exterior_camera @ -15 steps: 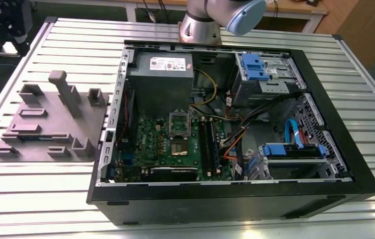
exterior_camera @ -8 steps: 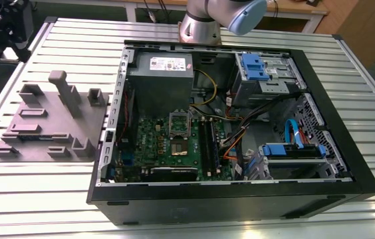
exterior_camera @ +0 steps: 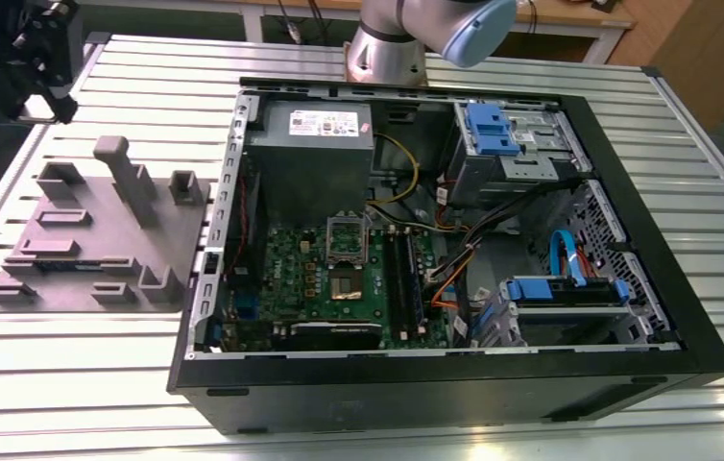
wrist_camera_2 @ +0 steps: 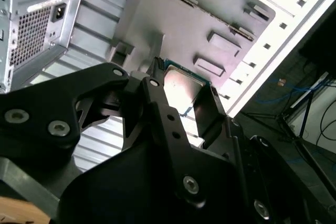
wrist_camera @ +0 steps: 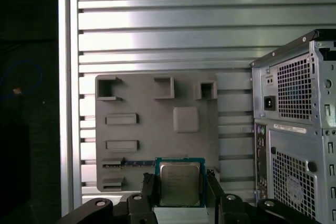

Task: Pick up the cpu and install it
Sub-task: 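Pick up the cpu and move it towards the insertion slot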

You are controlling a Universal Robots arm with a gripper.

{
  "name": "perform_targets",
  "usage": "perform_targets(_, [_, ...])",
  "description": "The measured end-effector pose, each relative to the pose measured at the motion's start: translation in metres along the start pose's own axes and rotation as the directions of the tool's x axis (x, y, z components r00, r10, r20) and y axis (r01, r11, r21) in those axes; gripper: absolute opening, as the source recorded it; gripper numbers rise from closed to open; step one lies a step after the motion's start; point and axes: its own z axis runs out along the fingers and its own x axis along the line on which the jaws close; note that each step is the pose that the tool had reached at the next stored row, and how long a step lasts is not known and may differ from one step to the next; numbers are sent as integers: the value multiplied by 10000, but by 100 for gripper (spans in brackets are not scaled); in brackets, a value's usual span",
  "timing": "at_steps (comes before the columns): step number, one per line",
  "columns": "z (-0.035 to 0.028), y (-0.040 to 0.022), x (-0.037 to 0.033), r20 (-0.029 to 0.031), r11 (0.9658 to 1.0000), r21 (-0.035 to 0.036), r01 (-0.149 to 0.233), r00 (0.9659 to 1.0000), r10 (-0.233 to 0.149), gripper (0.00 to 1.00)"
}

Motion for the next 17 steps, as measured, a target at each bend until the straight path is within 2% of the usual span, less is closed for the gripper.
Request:
perform_targets(6, [8,2,-99,-1,10000,0,0,10000,0,47])
perform_targets(13, [13,1,-140,-1,10000,0,0,10000,0,47])
perform_targets(17, [18,-2,-206,-2,10000,1,-1,10000,1,47])
